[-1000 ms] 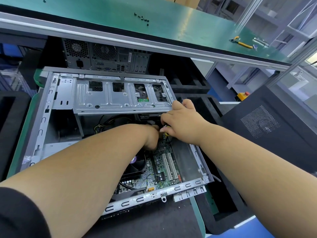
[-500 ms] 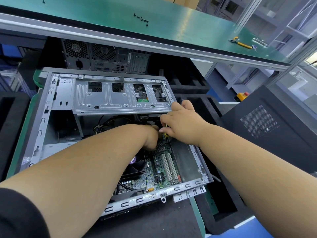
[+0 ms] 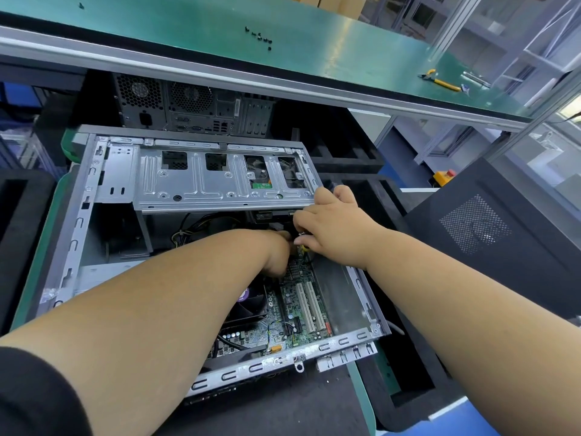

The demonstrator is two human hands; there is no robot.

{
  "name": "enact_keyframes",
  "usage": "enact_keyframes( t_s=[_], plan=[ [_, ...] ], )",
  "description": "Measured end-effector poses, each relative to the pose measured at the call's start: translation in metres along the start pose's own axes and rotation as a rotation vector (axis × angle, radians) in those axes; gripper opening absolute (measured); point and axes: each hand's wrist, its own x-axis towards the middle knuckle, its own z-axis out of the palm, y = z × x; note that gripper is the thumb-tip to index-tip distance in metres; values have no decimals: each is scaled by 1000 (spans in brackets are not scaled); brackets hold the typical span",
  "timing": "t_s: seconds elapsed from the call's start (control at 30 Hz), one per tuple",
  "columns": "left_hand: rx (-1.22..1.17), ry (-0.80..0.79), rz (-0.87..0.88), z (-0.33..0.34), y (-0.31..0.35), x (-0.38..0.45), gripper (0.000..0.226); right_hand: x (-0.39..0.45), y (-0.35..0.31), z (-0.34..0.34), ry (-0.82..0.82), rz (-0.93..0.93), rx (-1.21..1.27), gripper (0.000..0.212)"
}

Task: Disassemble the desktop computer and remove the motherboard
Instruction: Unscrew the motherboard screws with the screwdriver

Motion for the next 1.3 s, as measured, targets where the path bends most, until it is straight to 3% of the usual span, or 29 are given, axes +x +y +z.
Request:
enact_keyframes(
  t_s=[0.1, 0.2, 0.4, 0.67, 0.8, 0.97, 1.07, 1.17, 1.23, 1.3],
  plan=[
    [40, -18, 42, 0, 0, 1, 64, 0, -2, 1, 13, 29, 72, 23],
    [63, -27, 49, -1, 0, 2, 64, -3, -4, 1, 12, 52, 127, 32],
    [34, -20, 2, -1, 0, 1, 55, -5, -1, 0, 1, 25, -19, 46],
    [76, -29, 65, -1, -1, 3, 64, -1, -4, 1, 18, 66, 156, 33],
    [71, -37, 45, -1, 0, 4, 64, -3, -5, 1, 3, 45, 60, 33],
    [82, -54, 17, -1, 2, 3, 43, 0, -2, 0, -11, 17, -27, 36],
    [87, -20, 41, 0, 1, 5, 57, 1, -4, 0, -11, 40, 60, 27],
    [105, -19, 62, 1, 0, 5, 62, -2, -6, 0, -6, 83, 138, 42],
    [114, -20, 66, 2, 0, 6, 61, -4, -7, 1, -34, 64, 92, 47],
    [109, -20, 61, 2, 1, 7, 61, -5, -7, 2, -35, 52, 51, 38]
  ],
)
